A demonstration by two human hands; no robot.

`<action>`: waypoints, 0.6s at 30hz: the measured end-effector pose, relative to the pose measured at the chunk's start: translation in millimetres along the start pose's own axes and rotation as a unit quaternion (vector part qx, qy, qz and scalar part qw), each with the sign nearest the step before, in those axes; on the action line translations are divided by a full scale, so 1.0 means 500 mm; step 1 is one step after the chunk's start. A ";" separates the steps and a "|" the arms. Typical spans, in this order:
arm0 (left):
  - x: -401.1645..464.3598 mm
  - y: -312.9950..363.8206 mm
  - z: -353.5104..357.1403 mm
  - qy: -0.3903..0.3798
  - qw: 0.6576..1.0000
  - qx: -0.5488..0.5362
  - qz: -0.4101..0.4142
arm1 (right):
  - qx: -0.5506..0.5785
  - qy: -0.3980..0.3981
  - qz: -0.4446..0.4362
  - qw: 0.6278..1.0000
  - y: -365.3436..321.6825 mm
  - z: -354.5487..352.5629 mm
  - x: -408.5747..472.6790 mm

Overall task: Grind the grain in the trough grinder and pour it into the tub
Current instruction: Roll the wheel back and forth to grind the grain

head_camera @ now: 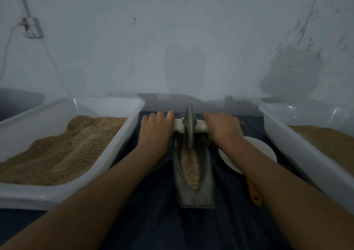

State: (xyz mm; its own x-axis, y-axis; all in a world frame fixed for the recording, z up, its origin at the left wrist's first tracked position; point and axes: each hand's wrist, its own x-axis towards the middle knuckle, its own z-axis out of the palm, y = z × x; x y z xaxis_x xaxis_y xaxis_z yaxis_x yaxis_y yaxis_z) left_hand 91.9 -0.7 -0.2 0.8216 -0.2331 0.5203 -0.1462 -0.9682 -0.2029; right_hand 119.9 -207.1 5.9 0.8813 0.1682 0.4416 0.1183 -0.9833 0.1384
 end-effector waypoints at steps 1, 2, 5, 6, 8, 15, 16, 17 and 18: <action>-0.008 0.001 -0.003 0.004 1.000 0.002 0.004 | -0.004 0.013 -0.006 1.000 0.001 -0.001 -0.014; -0.022 0.003 -0.006 0.010 1.000 0.007 0.011 | -0.004 0.040 -0.025 0.999 0.002 -0.002 -0.036; -0.089 -0.002 -0.020 0.014 0.999 0.013 0.041 | -0.020 0.109 -0.090 0.990 0.004 -0.014 -0.115; -0.113 -0.007 -0.024 0.017 0.998 0.010 0.057 | -0.032 0.124 -0.103 0.986 0.003 -0.023 -0.137; -0.151 -0.020 -0.033 0.044 0.995 0.016 0.090 | -0.046 0.160 -0.115 0.979 -0.005 -0.038 -0.177; -0.121 -0.011 -0.020 0.036 0.997 0.034 0.062 | -0.038 0.158 -0.107 0.981 0.005 -0.018 -0.153; -0.096 -0.009 -0.011 0.030 0.998 0.028 0.051 | -0.046 0.144 -0.101 0.983 0.005 -0.013 -0.129; -0.072 -0.006 -0.003 0.029 0.999 0.024 0.039 | -0.056 0.115 -0.087 0.988 0.004 -0.010 -0.102; -0.048 -0.005 0.004 0.028 0.999 0.022 0.027 | -0.054 0.082 -0.063 0.993 0.002 -0.009 -0.072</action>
State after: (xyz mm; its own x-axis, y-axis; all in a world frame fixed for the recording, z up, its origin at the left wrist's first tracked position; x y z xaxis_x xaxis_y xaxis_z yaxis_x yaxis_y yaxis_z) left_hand 73.5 7.4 -14.0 0.7811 -0.2902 0.5529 -0.1635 -0.9496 -0.2674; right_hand 86.2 -213.8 -5.9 0.7756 0.3072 0.5514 0.1653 -0.9419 0.2923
